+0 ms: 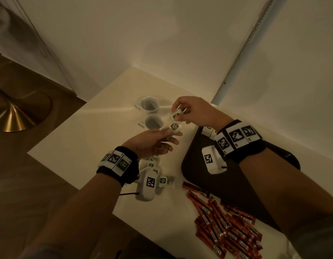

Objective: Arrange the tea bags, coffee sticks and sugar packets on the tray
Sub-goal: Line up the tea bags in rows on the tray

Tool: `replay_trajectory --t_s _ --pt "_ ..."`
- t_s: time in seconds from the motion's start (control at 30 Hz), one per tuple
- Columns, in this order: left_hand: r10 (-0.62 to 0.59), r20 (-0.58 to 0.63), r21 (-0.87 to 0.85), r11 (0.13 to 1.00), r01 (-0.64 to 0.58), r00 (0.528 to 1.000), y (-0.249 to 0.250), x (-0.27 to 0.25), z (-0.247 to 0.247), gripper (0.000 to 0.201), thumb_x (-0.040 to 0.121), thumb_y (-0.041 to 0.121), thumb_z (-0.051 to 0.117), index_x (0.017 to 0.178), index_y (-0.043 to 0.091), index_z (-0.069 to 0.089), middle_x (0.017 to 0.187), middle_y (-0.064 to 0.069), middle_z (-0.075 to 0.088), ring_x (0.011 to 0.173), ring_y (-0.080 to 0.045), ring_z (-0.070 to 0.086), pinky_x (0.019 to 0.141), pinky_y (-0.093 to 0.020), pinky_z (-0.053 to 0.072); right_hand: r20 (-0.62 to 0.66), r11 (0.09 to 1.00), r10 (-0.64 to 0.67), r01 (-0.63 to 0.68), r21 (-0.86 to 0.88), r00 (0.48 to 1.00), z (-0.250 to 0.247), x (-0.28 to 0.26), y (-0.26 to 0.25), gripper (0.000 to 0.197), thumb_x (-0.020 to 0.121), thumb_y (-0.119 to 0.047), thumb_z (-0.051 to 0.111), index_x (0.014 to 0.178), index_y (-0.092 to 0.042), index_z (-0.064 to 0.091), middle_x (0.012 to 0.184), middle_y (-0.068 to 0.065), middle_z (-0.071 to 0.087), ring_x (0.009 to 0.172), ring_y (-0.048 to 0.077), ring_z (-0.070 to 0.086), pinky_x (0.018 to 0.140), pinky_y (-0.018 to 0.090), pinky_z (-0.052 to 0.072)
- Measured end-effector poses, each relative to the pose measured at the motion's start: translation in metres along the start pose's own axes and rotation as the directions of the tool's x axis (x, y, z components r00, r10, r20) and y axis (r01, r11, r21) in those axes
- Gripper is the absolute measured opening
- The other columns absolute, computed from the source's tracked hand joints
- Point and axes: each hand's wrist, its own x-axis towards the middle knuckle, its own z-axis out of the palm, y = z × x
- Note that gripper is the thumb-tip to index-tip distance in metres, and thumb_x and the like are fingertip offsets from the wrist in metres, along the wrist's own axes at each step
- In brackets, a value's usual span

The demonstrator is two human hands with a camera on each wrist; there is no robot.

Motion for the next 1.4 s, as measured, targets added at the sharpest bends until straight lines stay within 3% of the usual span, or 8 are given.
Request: replay_trajectory --t_s 0.3,0.43,0.57,0.77,0.87,0.97,1.17,1.4 --pt "0.056 -0.045 -0.205 0.977 -0.064 0.997 -0.002 0.002 0.0 0.025 0.099 0.004 0.04 0.117 0.006 0.056 0.106 -0.011 0.072 0.095 -0.021 0.07 0.077 -0.023 0.057 0.035 0.987 -0.126 0.121 0.106 0.991 -0.02 -0.013 -0.024 0.012 0.089 -0.011 0.062 0.1 -0.015 0.065 0.098 0.003 0.068 0.083 0.013 0.064 0.071 0.027 0.054" --pt "0.135 -0.099 -0.35 0.923 -0.162 0.986 0.0 0.006 0.006 0.032 0.101 0.02 0.036 0.121 0.007 0.057 0.113 -0.016 0.068 0.1 -0.027 0.069 0.075 -0.026 0.058 0.178 0.994 -0.108 0.104 0.034 0.978 -0.014 -0.014 -0.029 0.016 0.086 -0.009 0.065 0.101 -0.012 0.067 0.09 0.002 0.066 0.071 -0.002 0.062 0.065 0.017 0.053" --pt "0.13 -0.083 -0.329 0.932 -0.15 0.988 0.001 0.006 0.005 0.05 0.097 0.05 0.034 0.118 0.013 0.061 0.111 -0.01 0.069 0.098 -0.023 0.068 0.071 -0.024 0.057 0.019 0.994 -0.093 0.094 -0.061 0.995 0.007 -0.007 -0.013 0.02 0.076 -0.006 0.075 0.094 -0.011 0.068 0.075 -0.009 0.063 0.063 -0.007 0.058 0.067 0.012 0.047" --pt "0.174 -0.291 -0.308 0.914 -0.264 0.941 -0.008 0.005 -0.017 0.026 0.098 0.012 0.043 0.122 0.006 0.052 0.097 -0.007 0.072 0.073 -0.01 0.064 0.056 -0.014 0.046 -0.289 0.998 -0.067 0.067 -0.008 0.955 0.032 -0.016 0.007 0.014 0.083 -0.013 0.068 0.093 -0.006 0.062 0.08 -0.004 0.059 0.067 0.004 0.053 0.062 0.008 0.041" --pt "0.192 -0.396 -0.321 0.887 -0.331 0.898 -0.006 0.004 -0.025 0.018 0.098 0.008 0.043 0.11 0.006 0.057 0.095 -0.01 0.063 0.071 -0.012 0.058 0.055 -0.015 0.044 0.112 0.968 0.105 -0.076 -0.24 0.988 0.064 -0.031 0.03 0.017 0.084 -0.018 0.067 0.099 -0.009 0.063 0.092 0.001 0.062 0.084 0.014 0.057 0.071 0.02 0.04" --pt "0.237 -0.419 -0.245 0.9 -0.36 0.877 -0.003 0.002 -0.029 0.012 0.095 0.008 0.052 0.101 0.01 0.062 0.097 -0.005 0.064 0.082 -0.012 0.06 0.067 -0.019 0.051 0.415 0.879 0.254 -0.03 -0.476 0.874 0.107 -0.049 0.047 0.038 0.08 -0.03 0.072 0.111 -0.012 0.059 0.109 0.004 0.062 0.095 0.018 0.056 0.077 0.025 0.042" --pt "0.27 -0.366 -0.148 0.928 -0.343 0.891 0.001 -0.005 -0.019 0.011 0.094 0.004 0.053 0.1 0.01 0.06 0.091 -0.007 0.07 0.074 -0.018 0.069 0.06 -0.021 0.054 0.353 0.8 0.194 0.061 -0.597 0.915 0.148 -0.065 0.06 0.043 0.081 -0.029 0.068 0.115 -0.009 0.051 0.114 0.011 0.059 0.105 0.028 0.054 0.087 0.038 0.045" --pt "0.24 -0.247 -0.247 0.921 -0.3 0.939 0.006 -0.009 -0.011 0.032 0.096 -0.004 0.037 0.125 -0.002 0.047 0.094 -0.012 0.066 0.084 -0.028 0.069 0.079 -0.042 0.058 0.374 0.854 0.206 0.021 -0.52 0.904 0.142 -0.064 0.06 0.013 0.088 -0.013 0.057 0.097 -0.005 0.061 0.101 0.011 0.061 0.091 0.026 0.057 0.078 0.031 0.044"
